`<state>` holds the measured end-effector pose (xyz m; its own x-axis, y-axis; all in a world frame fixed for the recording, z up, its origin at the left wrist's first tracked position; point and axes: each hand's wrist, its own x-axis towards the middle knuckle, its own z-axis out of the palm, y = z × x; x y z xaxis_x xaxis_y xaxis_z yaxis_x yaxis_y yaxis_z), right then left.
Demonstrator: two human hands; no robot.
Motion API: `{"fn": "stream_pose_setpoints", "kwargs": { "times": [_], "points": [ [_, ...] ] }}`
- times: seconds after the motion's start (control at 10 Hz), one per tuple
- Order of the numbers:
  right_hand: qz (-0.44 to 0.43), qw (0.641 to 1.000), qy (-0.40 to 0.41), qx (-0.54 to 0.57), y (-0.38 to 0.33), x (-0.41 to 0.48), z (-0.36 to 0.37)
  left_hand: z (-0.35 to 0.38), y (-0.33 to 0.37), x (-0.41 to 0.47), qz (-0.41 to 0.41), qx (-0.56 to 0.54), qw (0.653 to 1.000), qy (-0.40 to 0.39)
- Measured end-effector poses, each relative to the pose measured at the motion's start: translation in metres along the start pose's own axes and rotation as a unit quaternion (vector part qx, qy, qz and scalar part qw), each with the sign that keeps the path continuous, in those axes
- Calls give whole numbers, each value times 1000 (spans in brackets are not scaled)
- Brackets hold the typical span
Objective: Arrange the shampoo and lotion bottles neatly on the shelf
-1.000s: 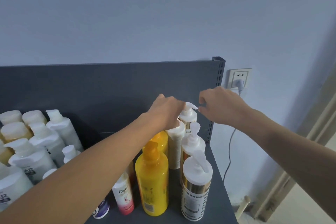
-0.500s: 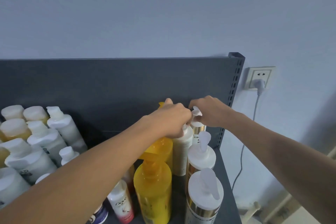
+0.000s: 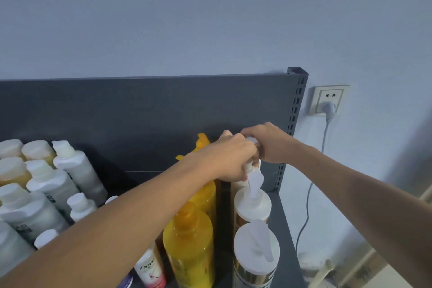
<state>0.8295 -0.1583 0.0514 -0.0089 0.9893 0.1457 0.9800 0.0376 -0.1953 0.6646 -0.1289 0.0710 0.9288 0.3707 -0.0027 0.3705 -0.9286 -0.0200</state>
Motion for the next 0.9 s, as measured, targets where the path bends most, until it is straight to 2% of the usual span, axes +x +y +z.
{"fn": "stream_pose_setpoints", "kwargs": {
  "times": [0.3,0.6,0.7,0.9],
  "points": [
    [-42,999,-4,1,5,-3,-1,2,6,3,25,-35,999,11],
    [-10,1000,24,0,3,-13,-4,1,5,0,38,0,998,41],
    [11,999,41,-10,0,-17,-10,-2,-1,-4,18,18,997,75],
    [57,994,93,-15,-25,-17,-26,-20,-28,-38,-43,-16,990,135]
  ]
}}
